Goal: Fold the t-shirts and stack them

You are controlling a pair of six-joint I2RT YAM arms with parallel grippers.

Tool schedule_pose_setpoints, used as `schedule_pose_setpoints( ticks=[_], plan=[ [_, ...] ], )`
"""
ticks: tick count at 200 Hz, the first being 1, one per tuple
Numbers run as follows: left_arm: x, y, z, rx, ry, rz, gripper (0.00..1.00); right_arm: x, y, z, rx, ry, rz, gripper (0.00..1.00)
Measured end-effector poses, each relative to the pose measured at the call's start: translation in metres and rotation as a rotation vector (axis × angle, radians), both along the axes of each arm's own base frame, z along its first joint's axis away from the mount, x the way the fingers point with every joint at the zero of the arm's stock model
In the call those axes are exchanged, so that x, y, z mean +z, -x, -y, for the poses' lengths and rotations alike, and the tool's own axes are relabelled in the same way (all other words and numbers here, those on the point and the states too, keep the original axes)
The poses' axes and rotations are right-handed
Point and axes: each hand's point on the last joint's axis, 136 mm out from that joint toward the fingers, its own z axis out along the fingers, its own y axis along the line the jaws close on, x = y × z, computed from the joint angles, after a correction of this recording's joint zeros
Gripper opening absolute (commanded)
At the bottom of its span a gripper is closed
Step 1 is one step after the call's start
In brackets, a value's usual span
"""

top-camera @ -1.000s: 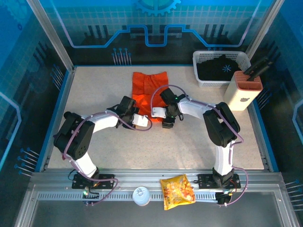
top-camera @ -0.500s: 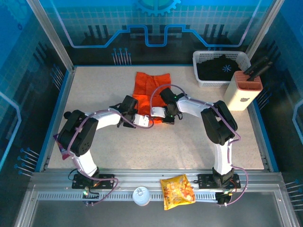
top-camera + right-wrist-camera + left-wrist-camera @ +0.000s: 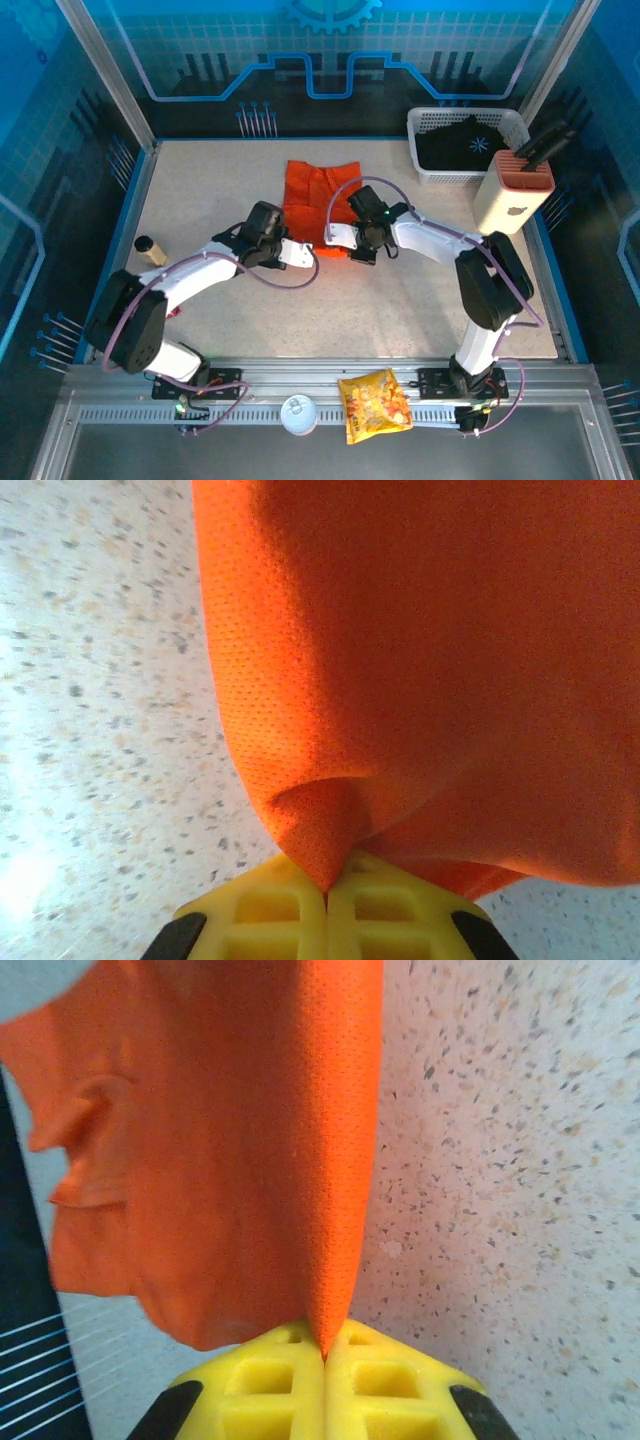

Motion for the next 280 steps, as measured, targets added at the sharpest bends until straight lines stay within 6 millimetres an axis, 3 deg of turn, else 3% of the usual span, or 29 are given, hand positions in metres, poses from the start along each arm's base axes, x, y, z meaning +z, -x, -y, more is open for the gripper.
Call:
schedule_pose_setpoints(
  ticks=[41, 83, 123, 150, 181, 215, 280],
  plan=[
    [0.02, 0.035, 0.003, -0.02, 0.024, 0.015, 0.0, 0.03, 0.033, -0.003, 0.02, -0.021, 0.071, 0.0],
    [0.034, 0.07, 0.001, -0.036, 0.028, 0.019, 0.0, 0.073, 0.071, -0.009, 0.067, -0.052, 0.155, 0.0],
    [0.054, 0.086, -0.001, -0.04, 0.048, 0.055, 0.0, 0.097, 0.095, -0.007, 0.078, -0.062, 0.191, 0.0],
    [0.057, 0.086, -0.003, -0.034, 0.042, 0.056, 0.0, 0.099, 0.096, -0.001, 0.049, -0.043, 0.199, 0.0],
    [0.065, 0.071, 0.006, -0.031, 0.036, 0.059, 0.0, 0.112, 0.084, 0.002, 0.003, -0.05, 0.224, 0.0],
    [0.067, 0.037, 0.017, -0.006, 0.04, 0.056, 0.0, 0.122, 0.051, 0.016, -0.118, -0.065, 0.241, 0.0],
    [0.075, -0.04, 0.021, 0.024, 0.06, 0.054, 0.0, 0.102, -0.009, 0.032, -0.251, -0.08, 0.179, 0.0]
  ],
)
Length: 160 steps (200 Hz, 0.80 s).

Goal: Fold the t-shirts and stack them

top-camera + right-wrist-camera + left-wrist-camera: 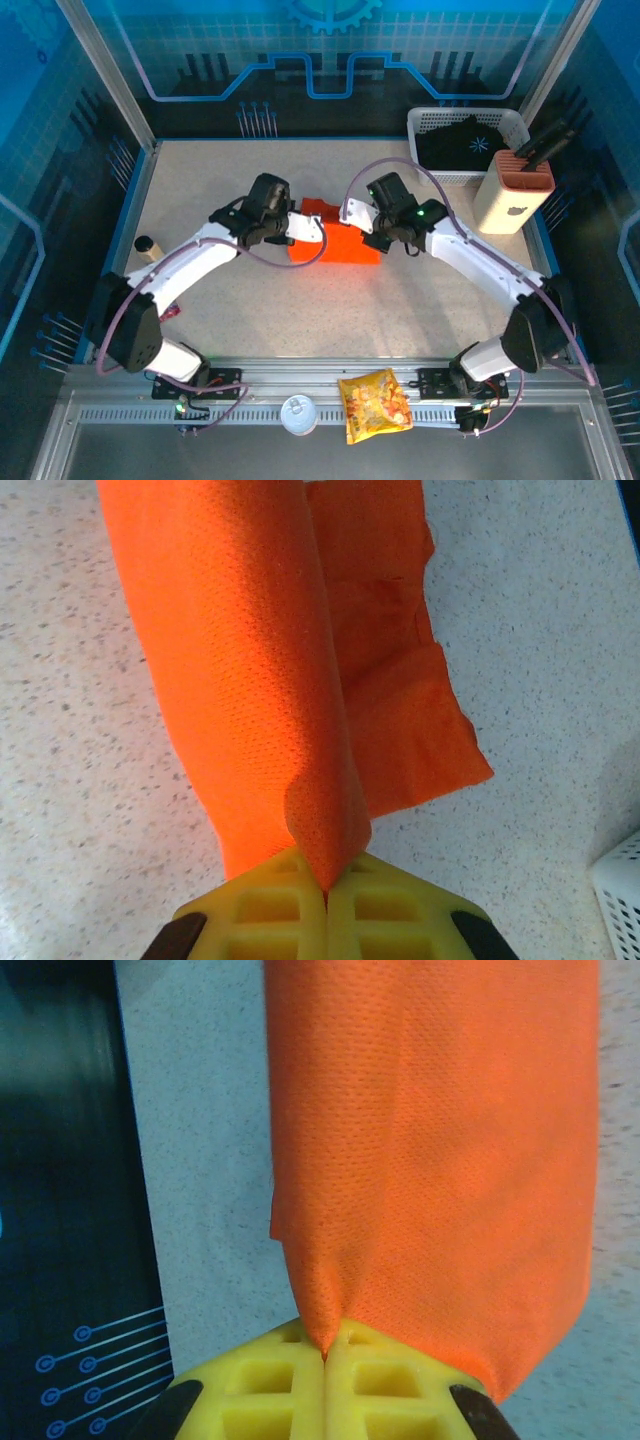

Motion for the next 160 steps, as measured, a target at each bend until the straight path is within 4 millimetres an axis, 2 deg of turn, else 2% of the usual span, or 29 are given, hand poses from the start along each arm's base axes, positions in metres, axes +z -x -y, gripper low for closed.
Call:
schedule_pose_setpoints(
  ticks=[34, 71, 124, 160],
  plan=[
    [-0.01, -0.038, 0.003, 0.005, -0.002, -0.016, 0.0, -0.013, -0.039, 0.001, -0.047, -0.018, -0.035, 0.0],
    [-0.034, -0.075, 0.006, 0.0, -0.007, -0.042, 0.0, -0.031, -0.075, 0.006, -0.109, -0.031, -0.074, 0.0],
    [-0.058, -0.121, 0.028, -0.037, 0.012, -0.021, 0.0, -0.063, -0.1, 0.027, -0.212, -0.045, -0.132, 0.0],
    [-0.071, -0.149, 0.042, -0.045, 0.031, 0.005, 0.0, -0.086, -0.113, 0.035, -0.266, -0.047, -0.163, 0.0]
  ],
)
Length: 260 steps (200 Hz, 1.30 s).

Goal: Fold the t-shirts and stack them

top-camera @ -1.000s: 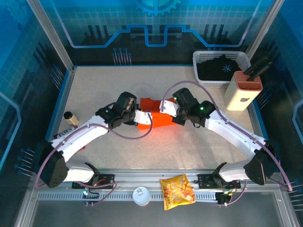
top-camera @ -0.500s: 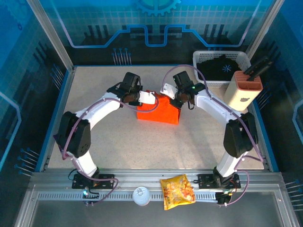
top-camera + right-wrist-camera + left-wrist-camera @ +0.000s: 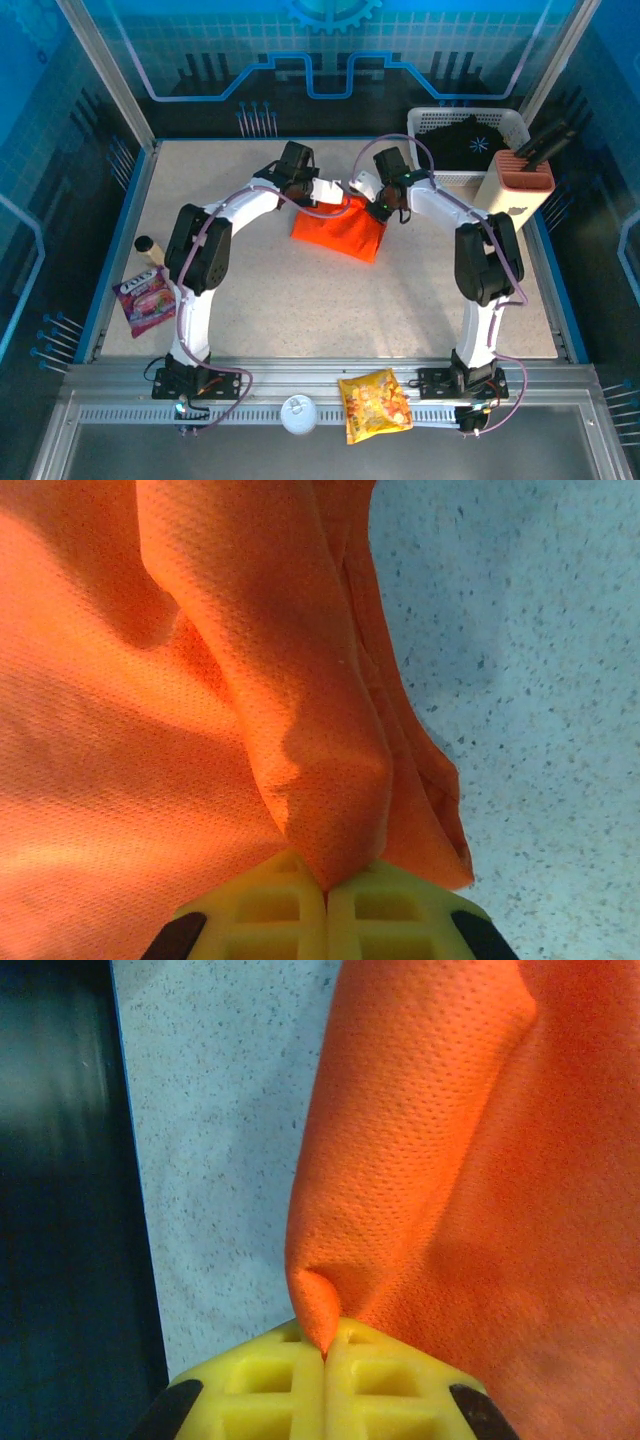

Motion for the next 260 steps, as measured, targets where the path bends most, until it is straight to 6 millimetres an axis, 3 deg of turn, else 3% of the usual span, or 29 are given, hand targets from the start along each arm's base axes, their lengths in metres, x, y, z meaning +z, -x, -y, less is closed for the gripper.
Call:
schedule_pose_setpoints(
  ticks=[43, 59, 69, 86, 116, 154, 177, 204, 213, 232, 260],
  plan=[
    [-0.027, -0.013, 0.007, -0.005, 0.01, 0.005, 0.0, -0.024, -0.01, 0.005, -0.06, 0.014, -0.029, 0.0],
    [-0.031, -0.017, 0.01, -0.005, 0.022, 0.015, 0.25, -0.025, -0.013, 0.007, -0.089, 0.016, -0.021, 0.04],
    [-0.03, -0.02, 0.012, -0.005, 0.034, 0.029, 0.46, -0.023, -0.016, 0.008, -0.11, 0.016, -0.007, 0.16],
    [-0.026, -0.027, 0.015, 0.0, 0.055, 0.06, 0.72, -0.021, -0.023, 0.011, -0.154, 0.013, 0.021, 0.35],
    [-0.012, -0.044, 0.017, 0.066, 0.123, 0.126, 0.99, -0.018, -0.033, 0.019, -0.252, 0.0, 0.062, 0.52],
    [0.025, -0.08, -0.007, 0.316, 0.191, 0.263, 0.99, -0.002, -0.04, 0.041, -0.44, -0.069, 0.119, 0.61],
    [0.059, -0.098, -0.041, 0.545, 0.266, 0.344, 0.99, 0.032, -0.034, 0.053, -0.58, -0.139, 0.152, 0.62],
    [0.101, -0.092, -0.082, 0.769, 0.353, 0.361, 0.98, 0.076, -0.03, 0.056, -0.684, -0.237, 0.194, 0.63],
    [0.12, -0.079, -0.095, 0.843, 0.425, 0.329, 0.96, 0.084, -0.023, 0.055, -0.716, -0.282, 0.187, 0.63],
    [0.157, -0.036, -0.113, 0.981, 0.571, 0.226, 0.96, 0.088, 0.018, 0.052, -0.778, -0.349, 0.104, 0.63],
    [0.209, 0.013, -0.112, 1.077, 0.813, 0.032, 0.91, 0.075, 0.059, 0.038, -0.827, -0.434, -0.016, 0.64]
  ],
)
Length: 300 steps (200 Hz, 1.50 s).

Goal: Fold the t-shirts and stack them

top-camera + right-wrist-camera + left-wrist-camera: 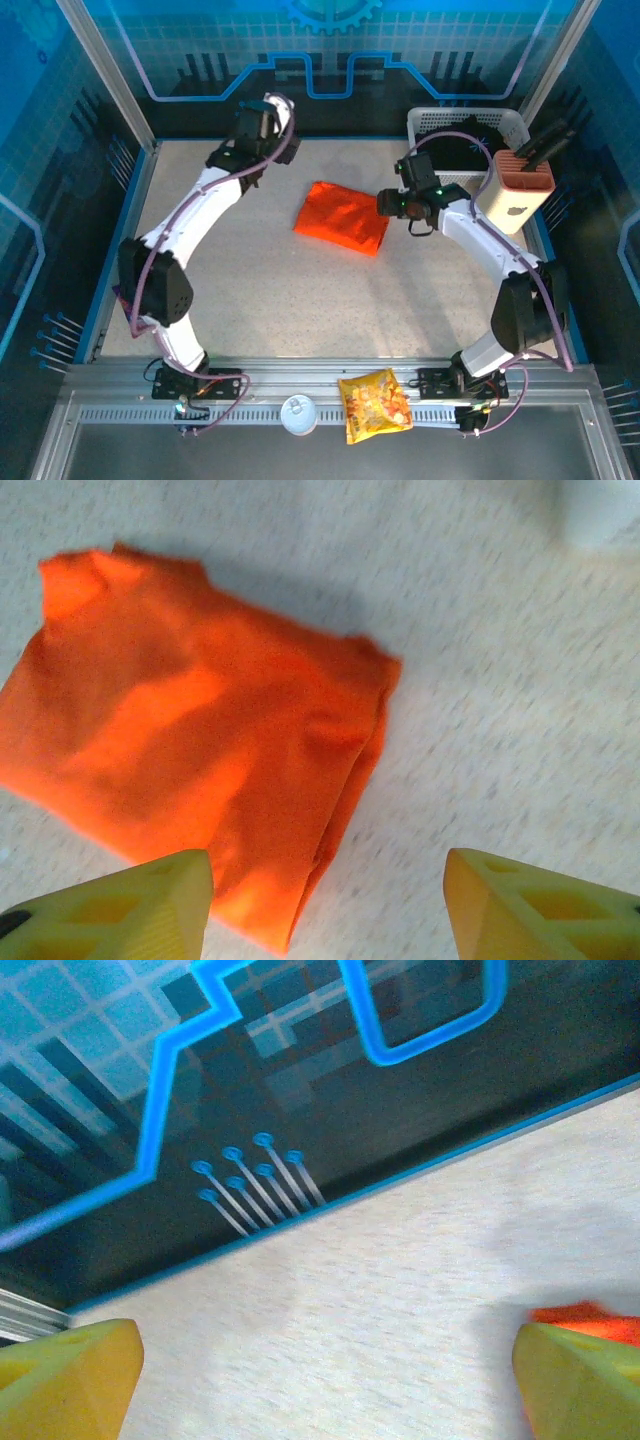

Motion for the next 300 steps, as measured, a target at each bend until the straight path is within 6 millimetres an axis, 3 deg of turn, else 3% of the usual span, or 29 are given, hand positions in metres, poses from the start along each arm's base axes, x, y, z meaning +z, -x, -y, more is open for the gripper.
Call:
schedule_pose_setpoints(
  ticks=[13, 26, 39, 70, 80, 90, 142, 189, 216, 250, 278, 300],
  plan=[
    [0.001, 0.008, 0.011, -0.018, 0.108, -0.069, 0.85, -0.019, 0.01, -0.007, -0.015, -0.04, -0.06, 0.64],
    [-0.02, 0.01, 0.024, -0.032, 0.18, -0.185, 0.8, -0.041, 0.015, -0.012, -0.033, -0.058, -0.128, 0.66],
    [-0.063, 0.009, 0.039, -0.044, 0.223, -0.335, 0.79, -0.06, 0.016, -0.018, -0.052, -0.074, -0.173, 0.67],
    [-0.198, 0.03, 0.056, -0.015, 0.245, -0.718, 0.8, -0.088, 0.017, -0.026, -0.102, -0.1, -0.223, 0.7],
    [-0.227, 0.041, 0.057, 0.003, 0.242, -0.802, 0.8, -0.093, 0.017, -0.027, -0.117, -0.107, -0.228, 0.7],
    [-0.244, 0.049, 0.057, 0.011, 0.24, -0.854, 0.79, -0.098, 0.016, -0.027, -0.133, -0.117, -0.231, 0.7],
    [-0.253, 0.047, 0.064, 0.009, 0.261, -0.869, 0.76, -0.132, 0.007, -0.032, -0.175, -0.133, -0.272, 0.61],
    [-0.294, 0.047, 0.074, 0.015, 0.218, -0.919, 0.71, -0.143, 0.005, -0.026, -0.205, -0.16, -0.307, 0.39],
    [-0.292, 0.041, 0.084, 0.005, 0.21, -0.898, 0.58, -0.144, 0.002, -0.022, -0.211, -0.187, -0.319, 0.22],
    [-0.295, 0.037, 0.085, 0.034, 0.189, -0.878, 0.46, -0.141, -0.025, -0.034, -0.166, -0.237, -0.264, 0.0],
    [-0.295, 0.033, 0.083, 0.054, 0.189, -0.862, 0.32, -0.14, -0.048, -0.042, -0.127, -0.24, -0.248, 0.0],
    [-0.294, 0.019, 0.084, 0.063, 0.191, -0.829, 0.25, -0.138, -0.071, -0.049, -0.097, -0.231, -0.232, 0.0]
  ],
)
